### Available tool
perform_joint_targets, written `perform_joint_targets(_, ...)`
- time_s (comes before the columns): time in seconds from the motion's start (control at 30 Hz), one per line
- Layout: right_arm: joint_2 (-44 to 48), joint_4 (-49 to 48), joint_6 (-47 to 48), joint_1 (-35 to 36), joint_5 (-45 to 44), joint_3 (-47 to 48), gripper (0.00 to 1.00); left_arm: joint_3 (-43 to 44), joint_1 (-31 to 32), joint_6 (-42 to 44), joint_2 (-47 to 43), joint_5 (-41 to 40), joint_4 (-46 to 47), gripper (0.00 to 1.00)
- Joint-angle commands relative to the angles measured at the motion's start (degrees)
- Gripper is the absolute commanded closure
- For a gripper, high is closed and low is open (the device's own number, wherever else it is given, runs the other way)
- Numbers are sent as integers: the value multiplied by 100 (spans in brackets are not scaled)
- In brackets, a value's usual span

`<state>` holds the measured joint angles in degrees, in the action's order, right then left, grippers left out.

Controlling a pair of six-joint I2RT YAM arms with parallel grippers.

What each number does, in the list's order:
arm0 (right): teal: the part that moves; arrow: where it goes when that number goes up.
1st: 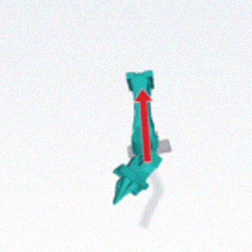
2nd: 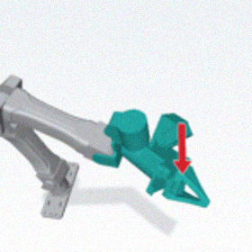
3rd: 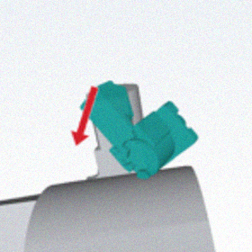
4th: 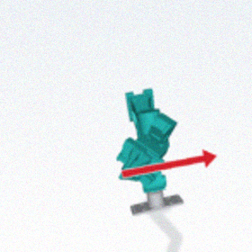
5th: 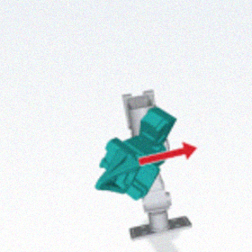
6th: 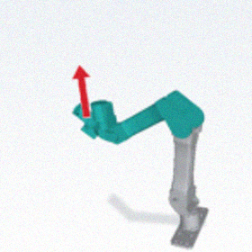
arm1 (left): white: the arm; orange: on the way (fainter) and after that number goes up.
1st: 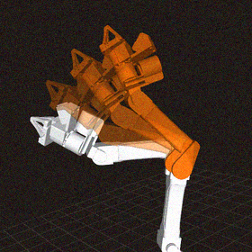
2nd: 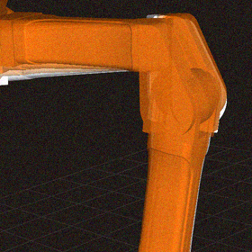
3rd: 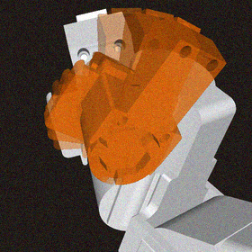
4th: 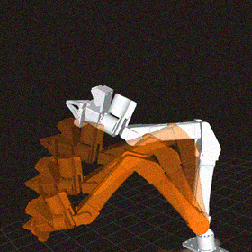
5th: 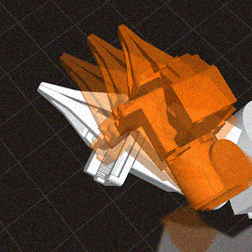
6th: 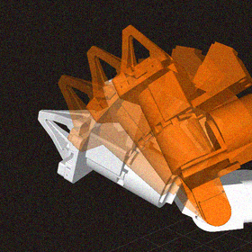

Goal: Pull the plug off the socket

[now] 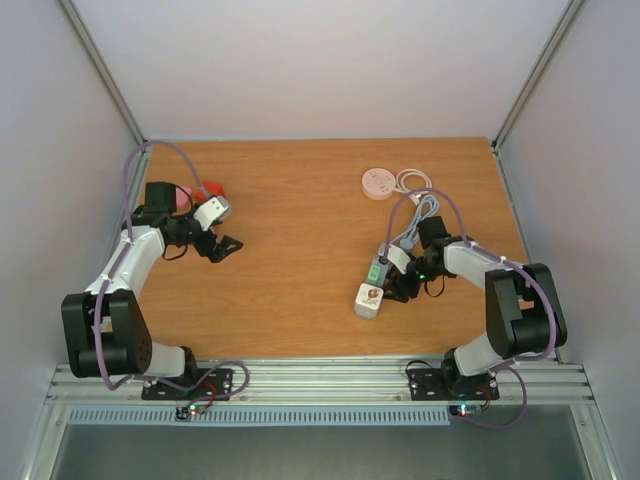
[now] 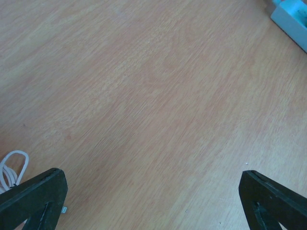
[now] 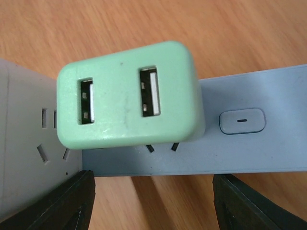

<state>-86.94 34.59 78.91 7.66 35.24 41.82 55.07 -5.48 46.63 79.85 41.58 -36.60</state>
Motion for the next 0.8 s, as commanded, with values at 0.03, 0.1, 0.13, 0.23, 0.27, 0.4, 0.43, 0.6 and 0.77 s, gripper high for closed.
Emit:
perform_joint_targets(0.03,-177,-419,-876,676,448,-41,31,-46,20,12,-137,89,183,0)
perform_joint_targets(0.1,-172,-510,-964,840,482,-51,31,-61,25,6,-163,78,191,0)
perform_joint_targets(0.13,-172,-467,-935,879,517,-39,30,-76,21,11,-178,78,182,0)
perform_joint_targets(0.23,-162,-253,-731,883,410,78,29,-93,37,44,-213,70,151,0)
perform_joint_targets(0.27,-134,-177,-630,874,306,94,28,-88,32,59,-223,55,137,0)
perform_joint_targets(0.4,49,333,-26,704,83,202,28,-93,29,108,-245,50,90,0)
perform_joint_targets(0.43,95,470,222,608,17,271,28,-100,32,116,-246,58,77,0)
perform_joint_targets(0.6,164,875,1249,106,-110,740,22,-86,31,191,-209,164,-13,0)
perform_joint_targets(0.77,-239,1044,2142,-4,-176,1383,11,-46,30,263,-174,276,-70,0)
